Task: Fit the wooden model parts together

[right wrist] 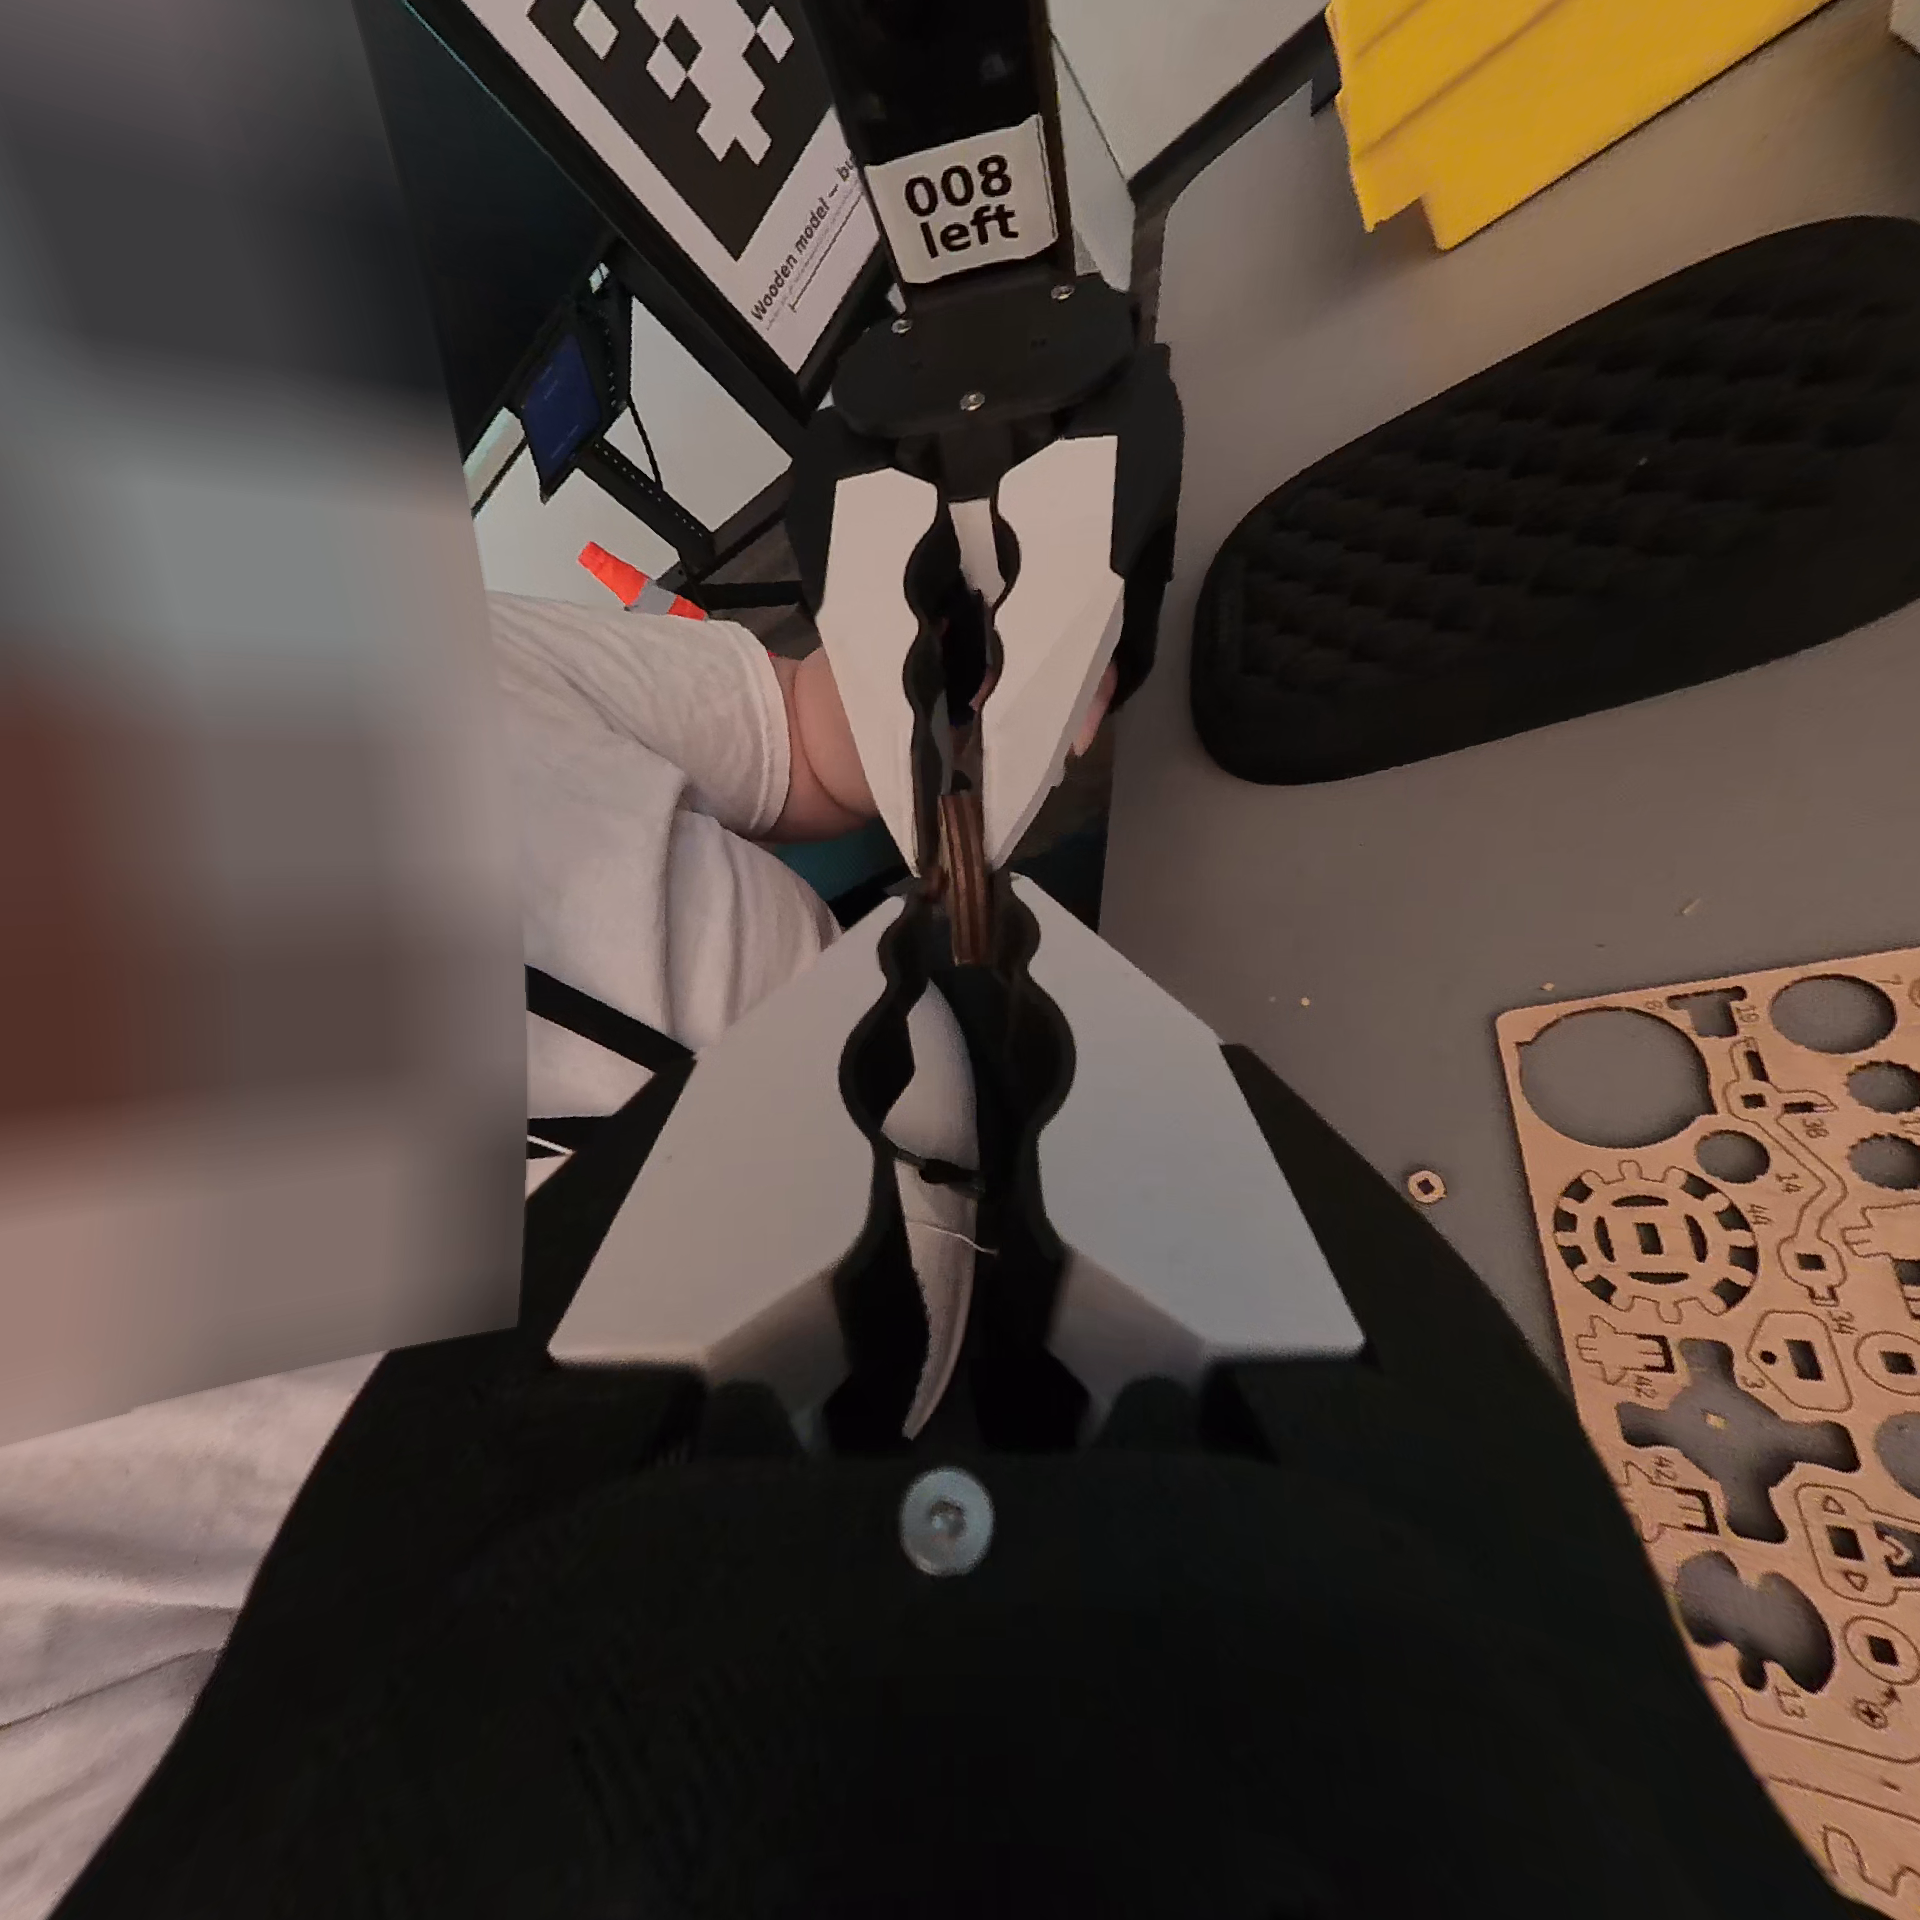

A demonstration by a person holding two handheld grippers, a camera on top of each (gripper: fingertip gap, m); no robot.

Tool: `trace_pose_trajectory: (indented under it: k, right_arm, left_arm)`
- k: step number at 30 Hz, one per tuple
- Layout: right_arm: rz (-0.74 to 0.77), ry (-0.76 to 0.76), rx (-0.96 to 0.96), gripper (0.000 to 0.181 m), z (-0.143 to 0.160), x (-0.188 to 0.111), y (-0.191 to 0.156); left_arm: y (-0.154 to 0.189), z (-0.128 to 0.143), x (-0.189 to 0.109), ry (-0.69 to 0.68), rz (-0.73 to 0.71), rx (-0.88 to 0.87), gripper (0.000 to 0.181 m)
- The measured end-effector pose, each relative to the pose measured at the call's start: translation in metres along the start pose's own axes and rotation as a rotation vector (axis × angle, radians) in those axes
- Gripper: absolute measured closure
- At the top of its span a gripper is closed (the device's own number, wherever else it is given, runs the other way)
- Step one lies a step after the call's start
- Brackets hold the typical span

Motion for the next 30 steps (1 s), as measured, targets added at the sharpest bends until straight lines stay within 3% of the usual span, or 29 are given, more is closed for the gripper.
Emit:
trace_pose_trajectory:
  k: [23, 30]
  right_arm:
    - [-0.027, 0.011, -0.003, 0.171, -0.001, 0.001, -0.001]
    - [0.144, 0.125, -0.32, 0.171, -0.011, -0.009, -0.003]
  left_arm:
    - [0.0, -0.001, -0.001, 0.038, 0.016, -0.03, 0.174]
    - [0.007, -0.016, -0.009, 0.056, -0.119, 0.228, 0.168]
Point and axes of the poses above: each gripper's, where its closed fingertips meet, x out along the fingers, z out of its underside, y = z × x across the jaws, the point moved 2 cm from there along -x, back along the fingers, and after that the axes turned 4 degrees about -y, right-handed, at the moved point
